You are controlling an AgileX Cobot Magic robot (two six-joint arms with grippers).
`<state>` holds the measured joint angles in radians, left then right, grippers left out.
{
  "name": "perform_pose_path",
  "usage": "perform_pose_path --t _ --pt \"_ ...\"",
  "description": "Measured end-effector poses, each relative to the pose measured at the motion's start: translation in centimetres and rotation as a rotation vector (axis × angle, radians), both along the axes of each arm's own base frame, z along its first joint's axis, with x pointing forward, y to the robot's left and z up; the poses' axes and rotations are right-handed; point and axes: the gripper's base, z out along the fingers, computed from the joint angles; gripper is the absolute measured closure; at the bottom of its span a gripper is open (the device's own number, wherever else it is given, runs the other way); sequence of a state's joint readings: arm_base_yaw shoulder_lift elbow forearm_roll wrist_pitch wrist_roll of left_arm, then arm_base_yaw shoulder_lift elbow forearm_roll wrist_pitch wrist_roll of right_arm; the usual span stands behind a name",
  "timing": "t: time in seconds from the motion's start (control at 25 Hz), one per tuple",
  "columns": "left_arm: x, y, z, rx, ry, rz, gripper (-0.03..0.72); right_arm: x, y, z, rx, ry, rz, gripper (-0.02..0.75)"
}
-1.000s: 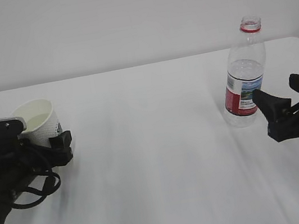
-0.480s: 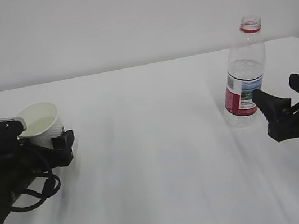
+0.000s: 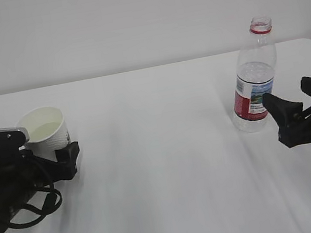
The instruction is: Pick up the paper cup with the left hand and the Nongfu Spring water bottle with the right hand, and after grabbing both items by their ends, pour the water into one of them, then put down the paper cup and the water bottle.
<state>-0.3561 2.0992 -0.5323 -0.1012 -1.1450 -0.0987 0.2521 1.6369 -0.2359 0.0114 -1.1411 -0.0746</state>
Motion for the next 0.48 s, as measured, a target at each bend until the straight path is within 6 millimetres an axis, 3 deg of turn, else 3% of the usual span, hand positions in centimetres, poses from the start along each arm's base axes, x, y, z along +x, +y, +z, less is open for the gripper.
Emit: perform_pose_path --t 0.28,0.48 --pt "0.0 0.0 0.0 0.000 0.000 -0.002 -0.004 0.0 0.0 0.0 0.000 0.000 0.000 0.145" --pt "-1.3 0.4 -0.6 0.017 0.043 -0.009 -0.004 0.0 0.0 0.0 0.000 0.000 0.000 0.145"
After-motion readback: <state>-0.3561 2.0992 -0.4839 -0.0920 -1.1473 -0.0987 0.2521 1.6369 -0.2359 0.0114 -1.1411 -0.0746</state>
